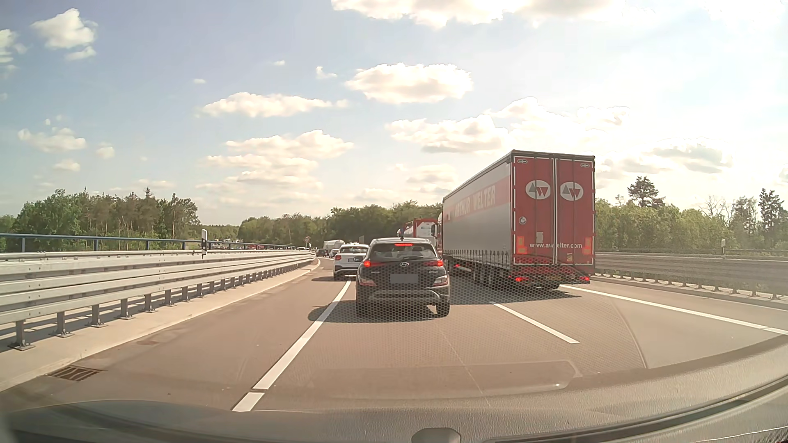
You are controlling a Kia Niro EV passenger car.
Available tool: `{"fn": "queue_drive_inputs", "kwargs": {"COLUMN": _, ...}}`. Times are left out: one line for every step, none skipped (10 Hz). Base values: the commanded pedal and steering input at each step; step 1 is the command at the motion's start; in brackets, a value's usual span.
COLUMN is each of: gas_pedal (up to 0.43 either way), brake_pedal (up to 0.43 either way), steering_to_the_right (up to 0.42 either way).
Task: Follow the waypoints while adhering to traffic rules and regulations
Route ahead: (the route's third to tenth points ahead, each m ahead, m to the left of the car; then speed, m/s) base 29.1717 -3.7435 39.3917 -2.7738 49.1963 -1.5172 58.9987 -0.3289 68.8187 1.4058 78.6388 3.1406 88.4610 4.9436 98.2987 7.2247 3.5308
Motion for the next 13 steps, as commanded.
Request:
{"fn": "queue_drive_inputs", "kwargs": {"gas_pedal": 0.000, "brake_pedal": 0.000, "steering_to_the_right": -0.011}}
{"fn": "queue_drive_inputs", "kwargs": {"gas_pedal": 0.000, "brake_pedal": 0.000, "steering_to_the_right": -0.012}}
{"fn": "queue_drive_inputs", "kwargs": {"gas_pedal": 0.000, "brake_pedal": 0.000, "steering_to_the_right": -0.011}}
{"fn": "queue_drive_inputs", "kwargs": {"gas_pedal": 0.000, "brake_pedal": 0.000, "steering_to_the_right": -0.011}}
{"fn": "queue_drive_inputs", "kwargs": {"gas_pedal": 0.000, "brake_pedal": 0.006, "steering_to_the_right": -0.012}}
{"fn": "queue_drive_inputs", "kwargs": {"gas_pedal": 0.000, "brake_pedal": 0.006, "steering_to_the_right": -0.011}}
{"fn": "queue_drive_inputs", "kwargs": {"gas_pedal": 0.000, "brake_pedal": 0.000, "steering_to_the_right": -0.012}}
{"fn": "queue_drive_inputs", "kwargs": {"gas_pedal": 0.000, "brake_pedal": 0.000, "steering_to_the_right": -0.011}}
{"fn": "queue_drive_inputs", "kwargs": {"gas_pedal": 0.000, "brake_pedal": 0.000, "steering_to_the_right": -0.012}}
{"fn": "queue_drive_inputs", "kwargs": {"gas_pedal": 0.000, "brake_pedal": 0.000, "steering_to_the_right": -0.012}}
{"fn": "queue_drive_inputs", "kwargs": {"gas_pedal": 0.000, "brake_pedal": 0.000, "steering_to_the_right": -0.011}}
{"fn": "queue_drive_inputs", "kwargs": {"gas_pedal": 0.000, "brake_pedal": 0.000, "steering_to_the_right": -0.012}}
{"fn": "queue_drive_inputs", "kwargs": {"gas_pedal": 0.000, "brake_pedal": 0.006, "steering_to_the_right": -0.011}}
